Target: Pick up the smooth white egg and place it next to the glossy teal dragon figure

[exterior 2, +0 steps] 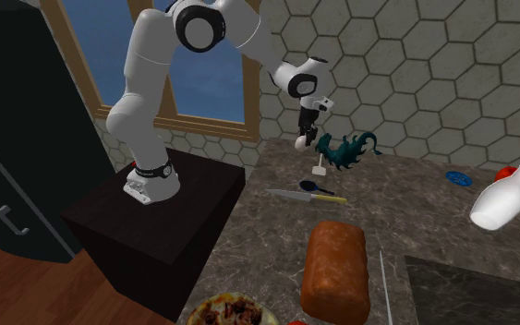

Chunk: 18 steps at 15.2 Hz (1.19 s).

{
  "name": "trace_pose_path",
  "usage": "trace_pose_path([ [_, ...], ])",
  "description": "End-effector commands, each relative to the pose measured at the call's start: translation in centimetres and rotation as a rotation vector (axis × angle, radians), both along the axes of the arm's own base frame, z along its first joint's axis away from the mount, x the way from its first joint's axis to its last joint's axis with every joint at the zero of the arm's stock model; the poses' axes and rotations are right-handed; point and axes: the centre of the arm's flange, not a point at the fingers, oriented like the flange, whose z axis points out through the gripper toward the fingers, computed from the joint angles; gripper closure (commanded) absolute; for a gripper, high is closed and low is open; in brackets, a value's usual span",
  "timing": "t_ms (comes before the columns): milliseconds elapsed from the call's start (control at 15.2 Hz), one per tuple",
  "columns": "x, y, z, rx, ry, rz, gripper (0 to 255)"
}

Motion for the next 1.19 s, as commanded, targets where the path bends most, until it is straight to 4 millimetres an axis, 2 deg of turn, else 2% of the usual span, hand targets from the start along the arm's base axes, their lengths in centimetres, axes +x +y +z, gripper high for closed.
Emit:
trace_pose_path([
  [0,0.1,0.0,-1.0,0.000,-0.001,0.000,255],
  [1056,0.1,0.0,-9.7,0.000,-0.001,0.000,255],
  [1122,0.1,0.0,-9.7,0.000,-0.001,0.000,255],
])
